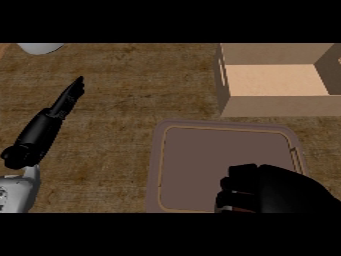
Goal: Pick the cupcake from the tray and place it in the cardboard box
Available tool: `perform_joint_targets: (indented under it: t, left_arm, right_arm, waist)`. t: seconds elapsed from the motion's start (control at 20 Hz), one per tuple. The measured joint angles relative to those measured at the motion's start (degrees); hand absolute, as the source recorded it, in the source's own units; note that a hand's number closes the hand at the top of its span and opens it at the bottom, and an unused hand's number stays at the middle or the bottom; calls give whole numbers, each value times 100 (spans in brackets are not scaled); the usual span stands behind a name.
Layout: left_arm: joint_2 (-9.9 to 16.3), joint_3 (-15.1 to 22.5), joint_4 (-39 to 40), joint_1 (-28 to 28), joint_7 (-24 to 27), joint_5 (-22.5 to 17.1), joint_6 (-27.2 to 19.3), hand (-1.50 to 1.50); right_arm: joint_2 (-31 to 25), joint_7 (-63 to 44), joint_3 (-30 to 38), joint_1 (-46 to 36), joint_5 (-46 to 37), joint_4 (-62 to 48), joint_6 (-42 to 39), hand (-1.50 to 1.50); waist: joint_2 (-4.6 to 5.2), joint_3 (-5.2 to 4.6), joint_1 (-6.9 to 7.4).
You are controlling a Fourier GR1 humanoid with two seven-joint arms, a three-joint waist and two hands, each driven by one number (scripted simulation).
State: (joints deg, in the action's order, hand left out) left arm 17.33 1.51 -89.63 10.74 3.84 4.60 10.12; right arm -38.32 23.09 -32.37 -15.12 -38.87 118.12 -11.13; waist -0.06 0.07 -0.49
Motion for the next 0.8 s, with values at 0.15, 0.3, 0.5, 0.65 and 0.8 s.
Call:
perform_joint_targets:
  t: [0.15, 0.3, 0.5, 0.65, 0.8]
  left_arm:
    - [-5, -28, 59, 50, 14, 23, 3, 0]
    - [-55, 8, 100, 92, 17, 73, -19, 0]
    - [-94, 19, 97, 138, -10, 69, 10, 0]
    - [-91, 1, 13, 159, -73, 59, 48, 0]
    - [-96, -33, 113, 242, -47, 59, 103, 0]
  right_arm:
    - [37, -183, 738, 57, 681, 120, -108, 150]
    - [195, -612, 1440, -25, 1388, -50, -234, 150]
    - [325, -1169, 2263, -506, 2032, -649, -395, 150]
    - [396, -1561, 2678, -923, 2308, -1111, -510, 150]
    - [423, -1710, 2963, -1506, 2399, -1851, -636, 150]
  waist:
    - [1, -4, -13]
    - [8, -8, -5]
    - [15, -10, 58]
    - [13, -9, 88]
    - [20, -11, 112]
